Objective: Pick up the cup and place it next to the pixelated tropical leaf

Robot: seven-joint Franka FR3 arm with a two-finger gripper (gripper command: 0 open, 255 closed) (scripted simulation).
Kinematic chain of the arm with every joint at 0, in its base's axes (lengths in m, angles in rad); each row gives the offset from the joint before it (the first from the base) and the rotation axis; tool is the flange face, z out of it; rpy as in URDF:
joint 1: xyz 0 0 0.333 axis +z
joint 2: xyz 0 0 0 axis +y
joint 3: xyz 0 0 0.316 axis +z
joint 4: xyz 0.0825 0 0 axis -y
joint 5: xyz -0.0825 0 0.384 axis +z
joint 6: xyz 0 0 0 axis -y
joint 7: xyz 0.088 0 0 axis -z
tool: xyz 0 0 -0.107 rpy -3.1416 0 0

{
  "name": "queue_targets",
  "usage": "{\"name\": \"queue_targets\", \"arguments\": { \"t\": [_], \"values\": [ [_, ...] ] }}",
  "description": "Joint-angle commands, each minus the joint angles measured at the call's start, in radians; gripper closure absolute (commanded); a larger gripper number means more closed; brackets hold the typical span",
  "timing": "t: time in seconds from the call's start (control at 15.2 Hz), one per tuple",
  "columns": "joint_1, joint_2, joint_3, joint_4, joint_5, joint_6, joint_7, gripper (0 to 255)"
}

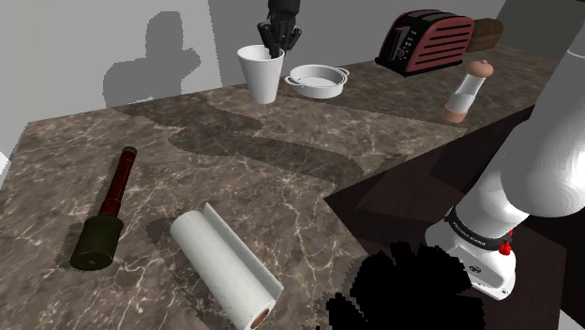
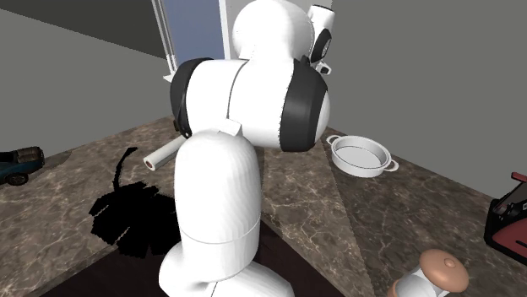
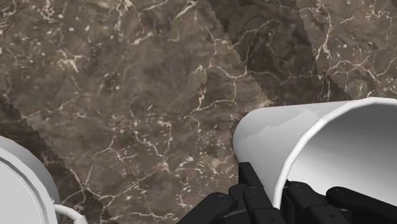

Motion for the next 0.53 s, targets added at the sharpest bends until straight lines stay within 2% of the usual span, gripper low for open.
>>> {"name": "queue_targets", "arguments": {
  "t": [0.0,0.46],
  "values": [
    [0.001,0.002,0.001,0.029,-0.001,-0.027,0.007,255],
    [-0.001,0.016,0.000,0.142,-0.004,-0.124,0.025,255]
  ]
}}
